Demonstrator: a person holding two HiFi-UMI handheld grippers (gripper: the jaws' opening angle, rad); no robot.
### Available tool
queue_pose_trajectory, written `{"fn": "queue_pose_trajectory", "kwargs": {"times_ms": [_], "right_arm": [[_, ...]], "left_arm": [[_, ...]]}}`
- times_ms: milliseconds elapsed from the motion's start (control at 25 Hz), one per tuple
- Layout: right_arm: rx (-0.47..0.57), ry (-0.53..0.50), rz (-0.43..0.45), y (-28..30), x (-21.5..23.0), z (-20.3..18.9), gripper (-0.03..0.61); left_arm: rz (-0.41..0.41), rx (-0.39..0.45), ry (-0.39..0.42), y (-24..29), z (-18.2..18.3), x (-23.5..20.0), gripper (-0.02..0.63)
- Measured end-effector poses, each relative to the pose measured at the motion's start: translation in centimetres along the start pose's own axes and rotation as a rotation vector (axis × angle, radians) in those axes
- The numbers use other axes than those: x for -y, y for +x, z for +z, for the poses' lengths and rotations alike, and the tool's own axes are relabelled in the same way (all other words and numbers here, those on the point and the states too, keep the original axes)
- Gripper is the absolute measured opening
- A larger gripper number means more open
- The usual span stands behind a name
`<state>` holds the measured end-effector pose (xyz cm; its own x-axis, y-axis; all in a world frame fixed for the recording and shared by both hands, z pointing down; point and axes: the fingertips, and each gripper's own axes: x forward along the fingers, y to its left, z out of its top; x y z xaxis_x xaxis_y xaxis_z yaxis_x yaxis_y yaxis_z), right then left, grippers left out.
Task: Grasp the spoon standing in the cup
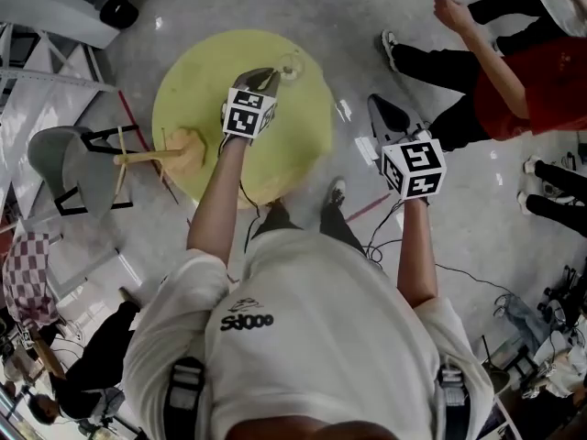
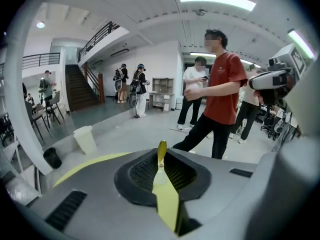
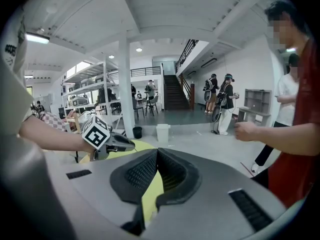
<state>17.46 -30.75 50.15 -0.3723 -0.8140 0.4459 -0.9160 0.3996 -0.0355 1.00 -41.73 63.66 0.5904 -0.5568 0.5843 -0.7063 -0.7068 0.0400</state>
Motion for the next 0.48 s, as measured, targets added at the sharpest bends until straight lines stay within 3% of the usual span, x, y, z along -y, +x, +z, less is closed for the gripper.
{"fn": "queue_pose_trajectory", "kwargs": {"times_ms": [480], "right_arm": [[0.129,-0.088,-0.036,-3.6,-1.8,6.3,0.021]], "left_arm": [[0.046,0.201,0.051,-9.9,7.9,1.2,0.057]]}}
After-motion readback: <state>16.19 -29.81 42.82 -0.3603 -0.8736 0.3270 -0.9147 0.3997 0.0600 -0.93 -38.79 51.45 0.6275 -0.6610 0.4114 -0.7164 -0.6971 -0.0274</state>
